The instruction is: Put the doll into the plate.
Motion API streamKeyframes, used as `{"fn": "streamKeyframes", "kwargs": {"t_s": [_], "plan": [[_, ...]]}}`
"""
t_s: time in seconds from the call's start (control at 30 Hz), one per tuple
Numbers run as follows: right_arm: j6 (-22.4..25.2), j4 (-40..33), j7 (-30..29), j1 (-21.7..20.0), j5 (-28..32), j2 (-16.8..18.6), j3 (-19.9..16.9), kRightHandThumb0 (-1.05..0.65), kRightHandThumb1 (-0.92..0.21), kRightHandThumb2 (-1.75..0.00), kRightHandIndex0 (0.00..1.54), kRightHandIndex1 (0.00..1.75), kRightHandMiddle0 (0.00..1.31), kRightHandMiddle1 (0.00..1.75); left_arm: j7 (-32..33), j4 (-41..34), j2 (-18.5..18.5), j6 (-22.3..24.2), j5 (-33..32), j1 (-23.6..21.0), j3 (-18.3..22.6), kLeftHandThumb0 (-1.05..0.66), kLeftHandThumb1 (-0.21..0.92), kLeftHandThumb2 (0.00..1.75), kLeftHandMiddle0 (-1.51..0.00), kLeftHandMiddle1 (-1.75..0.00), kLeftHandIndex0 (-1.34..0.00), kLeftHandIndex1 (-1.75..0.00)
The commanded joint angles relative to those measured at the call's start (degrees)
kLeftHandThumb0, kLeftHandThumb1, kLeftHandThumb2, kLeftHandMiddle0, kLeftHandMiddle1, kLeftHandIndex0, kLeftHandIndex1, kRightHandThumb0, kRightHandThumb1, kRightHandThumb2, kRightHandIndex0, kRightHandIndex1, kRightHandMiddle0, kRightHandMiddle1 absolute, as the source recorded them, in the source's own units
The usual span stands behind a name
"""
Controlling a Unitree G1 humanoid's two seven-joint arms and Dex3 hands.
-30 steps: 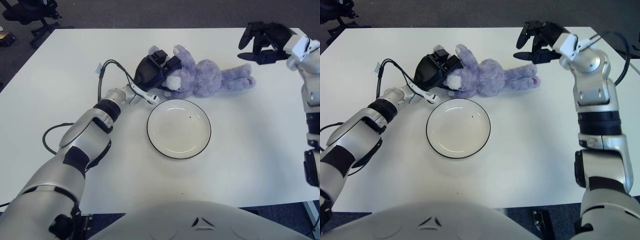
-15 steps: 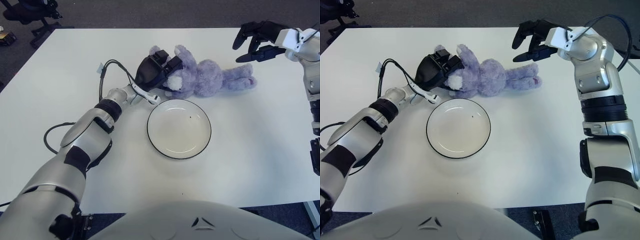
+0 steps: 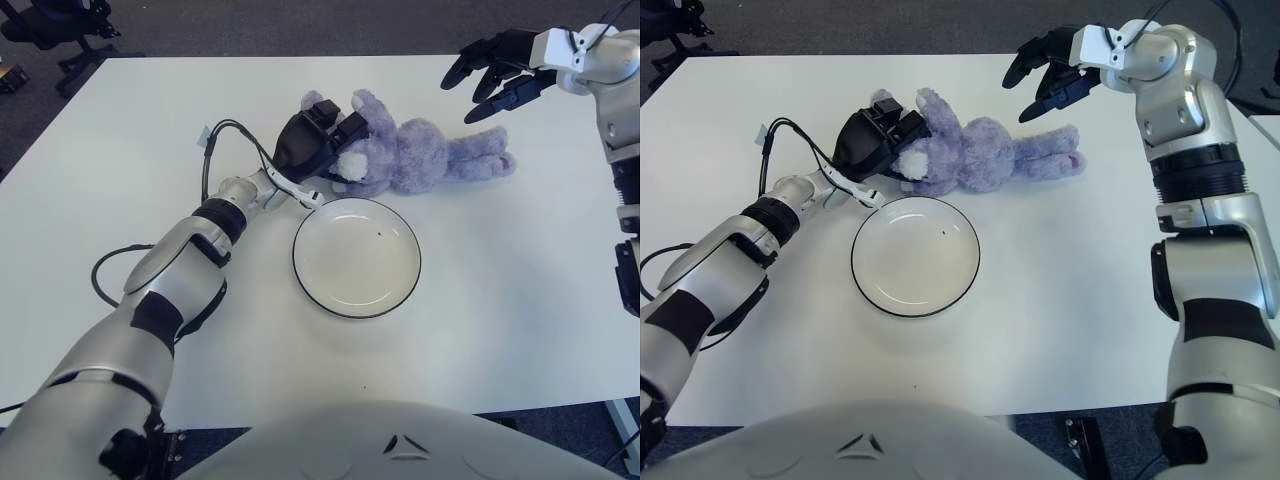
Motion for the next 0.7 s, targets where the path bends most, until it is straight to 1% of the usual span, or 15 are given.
{"fn": "streamKeyframes", "kwargs": {"t_s": [0.0, 0.03, 0.07, 0.1, 0.13, 0.2, 0.33, 0.53, 0.67], "plan": [[-0.03, 3.25, 1.76, -3.91, -2.47, 1.44, 2.31, -0.56, -0.79, 0.00, 0.63, 0.33, 0.44, 0.22, 0.60, -0.28, -0.18, 0.42, 0.45, -1.23, -0.36, -0.09, 0.92, 0.02, -0.96, -1.75, -0.61, -1.74], [-0.15, 4.12, 2.11, -4.55, -2.98, 1.89, 2.77, -0.56, -0.79, 0.00, 0.63, 0.30, 0.44, 0.20, 0.70, -0.30, -0.22, 0.52, 0.46, -1.23, -0.38, -0.15, 0.91, 0.07, -0.95, -1.75, -0.61, -1.66], [-0.27, 4.82, 2.35, -5.03, -3.35, 2.22, 3.09, -0.57, -0.79, 0.00, 0.63, 0.24, 0.44, 0.16, 0.77, -0.30, -0.27, 0.61, 0.47, -1.25, -0.41, -0.24, 0.83, 0.24, -0.94, -1.75, -0.62, -1.55], [-0.42, 5.36, 2.49, -5.37, -3.61, 2.45, 3.27, -0.58, -0.79, 0.00, 0.64, 0.18, 0.44, 0.13, 0.82, -0.29, -0.31, 0.68, 0.47, -1.26, -0.43, -0.29, 0.76, 0.38, -0.94, -1.75, -0.62, -1.50], [-0.61, 5.96, 2.46, -5.63, -3.85, 2.72, 3.46, -0.59, -0.80, 0.00, 0.64, 0.14, 0.44, 0.10, 0.91, -0.29, -0.36, 0.77, 0.47, -1.27, -0.45, -0.33, 0.72, 0.48, -0.93, -1.75, -0.63, -1.47], [-0.91, 6.82, 2.32, -5.94, -4.19, 3.17, 3.62, -0.60, -0.80, 0.00, 0.63, 0.09, 0.43, 0.08, 1.04, -0.30, -0.47, 0.93, 0.46, -1.27, -0.48, -0.36, 0.68, 0.56, -0.93, -1.75, -0.63, -1.43], [-2.39, 8.07, 0.95, -5.71, -3.69, 4.31, 3.10, -0.65, -0.80, 0.00, 0.60, 0.03, 0.40, 0.04, 1.20, -0.16, -0.69, 1.10, 0.37, -1.34, -0.49, -0.39, 0.65, 0.62, -0.94, -1.75, -0.64, -1.40], [-4.28, 10.39, -0.88, -5.49, -4.24, 5.65, 3.50, -0.70, -0.81, -0.01, 0.54, 0.00, 0.35, 0.01, 1.42, 0.00, -0.87, 1.16, 0.25, -1.42, -0.47, -0.39, 0.64, 0.63, -0.94, -1.75, -0.65, -1.39], [-3.32, 11.40, -1.31, -5.61, -5.75, 7.30, 4.70, -0.72, -0.82, -0.01, 0.51, 0.00, 0.33, 0.00, 1.50, 0.12, -0.96, 1.04, 0.20, -1.55, -0.46, -0.39, 0.64, 0.62, -0.95, -1.75, -0.65, -1.38]]}}
